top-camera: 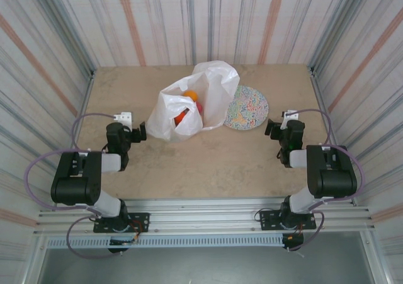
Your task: Place the fruits into the plastic bag
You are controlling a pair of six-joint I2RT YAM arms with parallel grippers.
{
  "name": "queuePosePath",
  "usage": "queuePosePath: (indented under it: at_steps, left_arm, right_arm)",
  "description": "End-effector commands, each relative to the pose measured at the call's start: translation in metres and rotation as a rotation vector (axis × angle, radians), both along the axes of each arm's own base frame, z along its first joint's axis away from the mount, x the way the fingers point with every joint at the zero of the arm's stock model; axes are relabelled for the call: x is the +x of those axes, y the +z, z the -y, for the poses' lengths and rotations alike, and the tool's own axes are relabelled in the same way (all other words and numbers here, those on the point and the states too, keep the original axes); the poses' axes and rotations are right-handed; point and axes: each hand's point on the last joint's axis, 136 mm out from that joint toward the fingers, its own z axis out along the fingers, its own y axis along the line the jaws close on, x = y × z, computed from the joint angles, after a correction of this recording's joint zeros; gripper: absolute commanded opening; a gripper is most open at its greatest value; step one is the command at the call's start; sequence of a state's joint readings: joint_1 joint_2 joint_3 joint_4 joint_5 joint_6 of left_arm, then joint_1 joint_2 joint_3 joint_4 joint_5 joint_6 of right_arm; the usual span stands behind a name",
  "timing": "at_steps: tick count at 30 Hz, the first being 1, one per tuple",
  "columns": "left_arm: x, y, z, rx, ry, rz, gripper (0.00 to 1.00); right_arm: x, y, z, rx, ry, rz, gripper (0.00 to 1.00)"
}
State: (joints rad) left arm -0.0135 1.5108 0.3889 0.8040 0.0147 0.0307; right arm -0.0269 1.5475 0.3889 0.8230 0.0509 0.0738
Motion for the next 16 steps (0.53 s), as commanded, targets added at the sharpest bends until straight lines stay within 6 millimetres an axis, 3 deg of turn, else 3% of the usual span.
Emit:
queuePosePath:
  at_steps: [1,16]
  left_arm:
    - [0.0042,0.0056,-0.0005,0.029,-0.001,0.011,0.99]
    - [0.0045,0.0059,0.002,0.037,-0.007,0.011,0.99]
  right_arm:
    - [0.003,0.0063,0.0002,0.02,-0.004,0.025,0.99]
    - [0.0028,0.0063,0.0003,0.02,-0.005,0.025,0.99]
